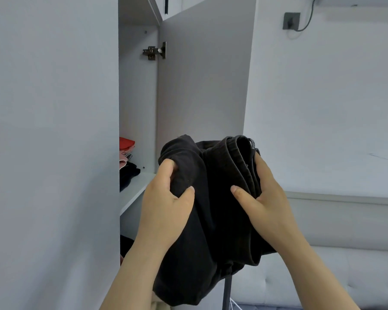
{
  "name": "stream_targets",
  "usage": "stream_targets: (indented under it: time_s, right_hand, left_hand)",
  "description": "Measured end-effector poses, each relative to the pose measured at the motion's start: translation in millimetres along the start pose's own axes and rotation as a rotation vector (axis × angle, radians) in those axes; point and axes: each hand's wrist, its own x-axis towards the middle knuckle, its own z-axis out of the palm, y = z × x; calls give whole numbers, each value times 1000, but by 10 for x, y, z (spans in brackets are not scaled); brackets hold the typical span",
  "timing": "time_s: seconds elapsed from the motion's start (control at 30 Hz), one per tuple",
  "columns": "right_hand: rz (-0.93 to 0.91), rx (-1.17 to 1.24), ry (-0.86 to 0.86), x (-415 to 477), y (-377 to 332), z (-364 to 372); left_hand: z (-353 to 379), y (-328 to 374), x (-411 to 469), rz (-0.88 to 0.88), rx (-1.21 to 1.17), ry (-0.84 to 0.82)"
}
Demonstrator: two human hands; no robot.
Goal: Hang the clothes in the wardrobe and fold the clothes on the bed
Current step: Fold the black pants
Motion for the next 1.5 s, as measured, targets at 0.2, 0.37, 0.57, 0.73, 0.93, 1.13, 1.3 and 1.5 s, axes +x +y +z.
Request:
stream_targets:
  time_s: [0.2, 0.37, 0.57, 0.73, 0.93, 1.13, 1.3, 1.5]
  right_hand:
    - [-31, 61, -53, 426, 308, 208]
    - [-66, 124, -52, 764, 449, 475]
    - [-102, 149, -65, 940, 619, 836]
    - [-133, 200, -71, 1213, 678, 1058]
    - [-225, 328, -89, 1970, 598, 1402]
    - [-341, 500, -150, 2839, 479, 1827]
    - [-391, 655, -206, 3343, 412, 2221]
    - [-418, 845, -287, 3803, 255, 2725]
  left_hand:
    - [170, -267, 308, -19, 28, 22]
    - [161, -494, 600, -8, 59, 61]
    - [66, -796, 727, -18, 69, 87]
    - [59, -976, 938, -14, 78, 100]
    - [-26, -1089, 1533, 50, 167, 279]
    - [-127, -1218, 2111, 63, 252, 524]
    - [-148, -1343, 2446, 137, 383, 707]
    - [-424, -1436, 2907, 147, 509, 824]
